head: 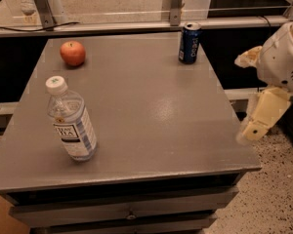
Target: Knock blue plastic bottle over
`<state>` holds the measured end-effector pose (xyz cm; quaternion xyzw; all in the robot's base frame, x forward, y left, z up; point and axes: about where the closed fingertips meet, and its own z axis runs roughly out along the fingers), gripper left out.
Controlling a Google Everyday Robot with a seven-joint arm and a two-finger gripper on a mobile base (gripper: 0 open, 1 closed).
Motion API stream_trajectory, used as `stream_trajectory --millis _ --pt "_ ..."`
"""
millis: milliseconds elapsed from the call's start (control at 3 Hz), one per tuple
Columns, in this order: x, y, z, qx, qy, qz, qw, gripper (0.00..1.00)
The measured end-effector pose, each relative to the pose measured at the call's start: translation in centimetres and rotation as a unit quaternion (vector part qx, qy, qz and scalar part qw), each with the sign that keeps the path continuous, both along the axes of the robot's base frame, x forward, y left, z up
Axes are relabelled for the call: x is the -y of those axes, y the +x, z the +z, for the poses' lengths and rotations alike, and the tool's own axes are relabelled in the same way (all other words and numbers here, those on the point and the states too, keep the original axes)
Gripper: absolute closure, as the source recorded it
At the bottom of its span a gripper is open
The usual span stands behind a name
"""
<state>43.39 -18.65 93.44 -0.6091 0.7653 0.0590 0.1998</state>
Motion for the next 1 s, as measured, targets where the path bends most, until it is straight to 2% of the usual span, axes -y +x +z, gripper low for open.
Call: stream_trajectory --millis 333,667,1000 --pt "-5.0 -1.0 -1.9 -0.013 0.089 0.041 0.9951 0.0" --pt "-11.3 -2.3 -2.9 -0.021 0.174 0.107 0.9788 0.0" --pt "-17.6 -4.4 -2.8 -0.021 0.238 0.181 0.954 0.0"
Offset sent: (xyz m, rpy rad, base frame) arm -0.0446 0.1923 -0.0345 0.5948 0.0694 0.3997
